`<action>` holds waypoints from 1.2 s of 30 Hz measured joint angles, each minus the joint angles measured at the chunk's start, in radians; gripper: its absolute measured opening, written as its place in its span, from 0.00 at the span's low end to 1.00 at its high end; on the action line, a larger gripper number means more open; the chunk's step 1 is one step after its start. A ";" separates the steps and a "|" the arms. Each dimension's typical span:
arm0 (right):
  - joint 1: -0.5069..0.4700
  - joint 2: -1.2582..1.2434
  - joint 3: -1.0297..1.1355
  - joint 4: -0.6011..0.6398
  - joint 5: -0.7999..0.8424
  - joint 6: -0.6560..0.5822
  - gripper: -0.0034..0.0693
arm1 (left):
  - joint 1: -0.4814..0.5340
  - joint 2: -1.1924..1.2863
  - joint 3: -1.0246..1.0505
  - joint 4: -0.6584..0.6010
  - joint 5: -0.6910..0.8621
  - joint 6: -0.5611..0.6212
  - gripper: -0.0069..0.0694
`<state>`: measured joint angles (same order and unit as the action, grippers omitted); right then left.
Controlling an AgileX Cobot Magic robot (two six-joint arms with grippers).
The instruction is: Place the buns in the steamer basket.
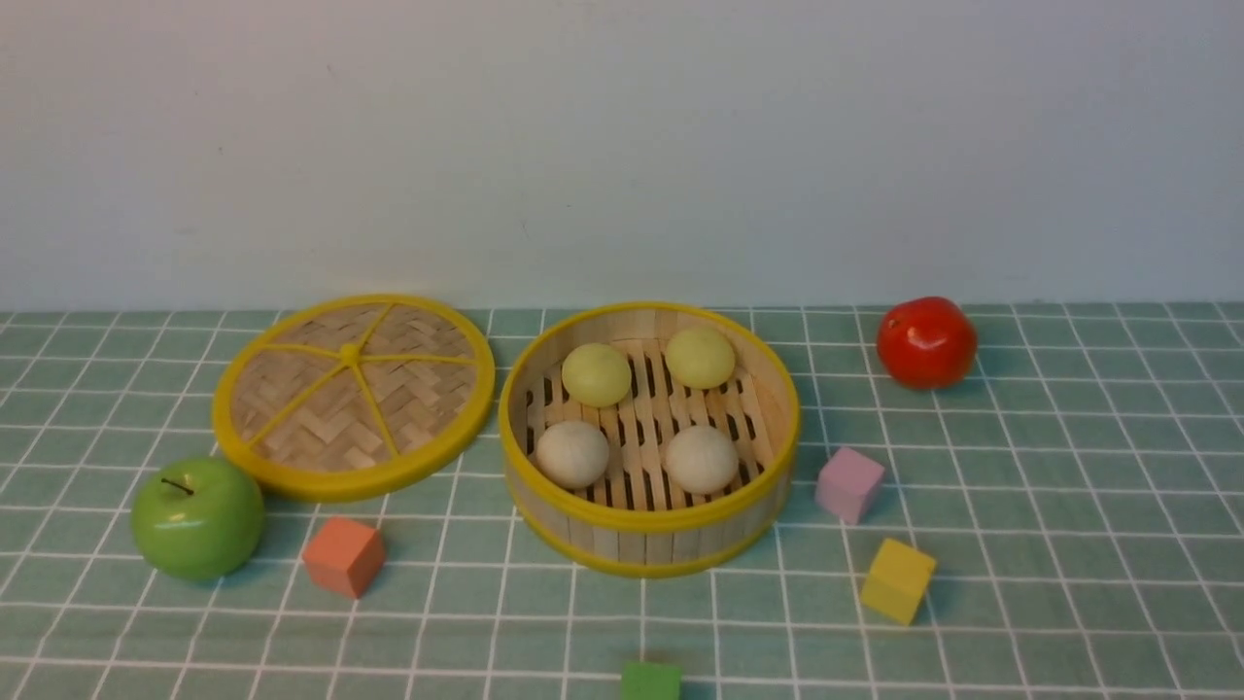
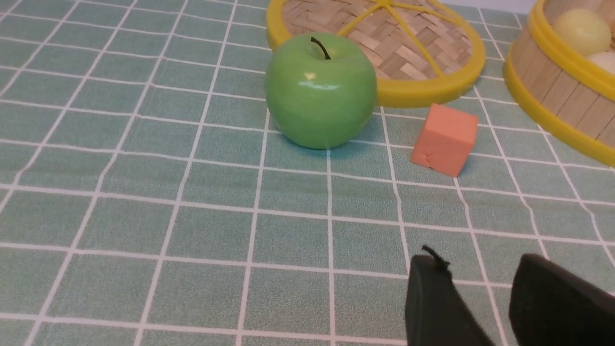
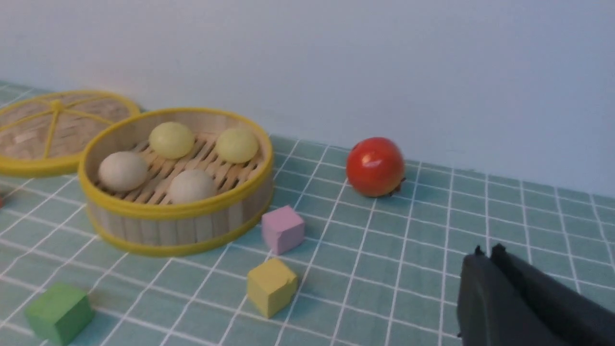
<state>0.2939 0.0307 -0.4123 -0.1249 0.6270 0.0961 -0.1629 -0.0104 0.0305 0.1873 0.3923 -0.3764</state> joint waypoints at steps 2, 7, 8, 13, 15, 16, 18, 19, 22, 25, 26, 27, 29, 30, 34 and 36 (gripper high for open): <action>-0.082 0.000 0.089 0.003 -0.090 0.001 0.03 | 0.000 0.000 0.000 0.000 0.000 0.000 0.40; -0.243 -0.022 0.304 0.028 -0.253 0.003 0.04 | 0.000 0.000 0.000 0.001 0.000 0.000 0.40; -0.269 -0.033 0.353 0.035 -0.284 0.003 0.04 | 0.000 0.000 0.000 0.001 0.000 0.000 0.40; -0.347 -0.041 0.433 0.046 -0.267 -0.002 0.05 | 0.000 0.000 0.000 0.002 0.001 0.000 0.40; -0.352 -0.041 0.432 0.046 -0.261 -0.027 0.05 | 0.000 0.000 0.000 0.002 0.000 0.000 0.40; -0.352 -0.041 0.432 0.046 -0.261 -0.030 0.05 | 0.000 0.000 0.000 0.002 0.000 0.000 0.40; -0.352 -0.041 0.432 0.062 -0.260 -0.060 0.05 | 0.000 0.000 0.000 0.002 0.000 0.000 0.40; -0.352 -0.041 0.432 0.068 -0.260 -0.063 0.05 | 0.000 0.000 0.000 0.002 0.000 0.000 0.40; -0.352 -0.041 0.431 0.092 -0.260 -0.068 0.05 | 0.000 0.000 0.000 0.002 0.000 0.000 0.40; -0.352 -0.041 0.431 0.100 -0.259 -0.068 0.06 | 0.000 0.000 0.000 0.002 0.000 0.000 0.40; -0.352 -0.041 0.431 0.101 -0.258 -0.068 0.06 | 0.000 0.000 0.000 0.002 0.000 0.000 0.40; -0.352 -0.041 0.431 0.101 -0.258 -0.068 0.06 | 0.000 0.000 0.000 0.002 0.000 0.000 0.40; -0.352 -0.041 0.431 0.102 -0.258 -0.068 0.06 | 0.000 0.000 0.000 0.002 0.000 0.000 0.40; -0.352 -0.041 0.431 0.102 -0.257 -0.068 0.06 | 0.000 0.000 0.000 0.002 0.000 0.000 0.40; -0.352 -0.041 0.431 0.102 -0.257 -0.068 0.07 | 0.000 0.000 0.000 0.002 0.000 0.000 0.40; -0.352 -0.041 0.431 0.102 -0.257 -0.068 0.07 | 0.000 0.000 0.000 0.002 0.000 0.000 0.40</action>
<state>-0.0581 -0.0101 0.0188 -0.0228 0.3703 0.0277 -0.1629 -0.0104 0.0305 0.1892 0.3925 -0.3764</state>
